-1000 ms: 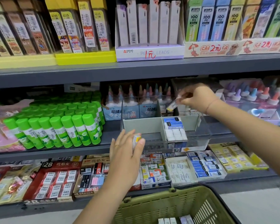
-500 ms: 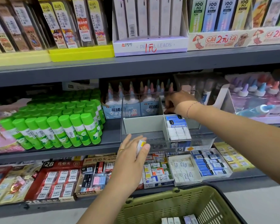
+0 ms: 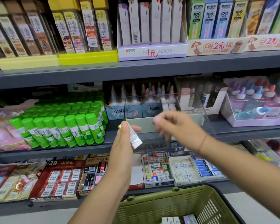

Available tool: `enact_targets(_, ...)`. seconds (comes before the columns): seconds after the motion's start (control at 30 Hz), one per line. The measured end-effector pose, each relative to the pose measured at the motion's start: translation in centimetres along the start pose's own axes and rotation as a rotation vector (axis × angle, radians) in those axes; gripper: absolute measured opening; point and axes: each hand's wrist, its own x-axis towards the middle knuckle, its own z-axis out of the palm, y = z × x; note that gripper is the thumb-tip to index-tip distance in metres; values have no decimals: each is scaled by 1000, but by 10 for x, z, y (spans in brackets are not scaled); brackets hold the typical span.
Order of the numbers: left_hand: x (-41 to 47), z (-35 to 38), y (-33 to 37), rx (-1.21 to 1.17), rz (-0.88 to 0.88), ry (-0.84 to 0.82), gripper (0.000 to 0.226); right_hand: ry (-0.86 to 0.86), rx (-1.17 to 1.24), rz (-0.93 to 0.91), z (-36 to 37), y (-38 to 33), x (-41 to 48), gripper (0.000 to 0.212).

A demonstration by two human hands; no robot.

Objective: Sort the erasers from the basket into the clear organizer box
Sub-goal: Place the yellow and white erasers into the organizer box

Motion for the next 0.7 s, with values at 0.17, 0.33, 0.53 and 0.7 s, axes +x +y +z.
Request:
enact_targets(0.17,-12,7,4,-131,-48,-149,50,-208,565,270,45,-2,-43,26)
enact_targets(0.33,-14,8,-3,239,132,-153,46,-118,662,299,26,5,-33,23)
enact_targets(0.53,-6,-3,-38,1203,327,-246,71,301,-246,11,-74,14,38,8)
enact_targets(0.7,-2,-4,-46,1276,369,-291,67,60,-901,60,-105,24,86,18)
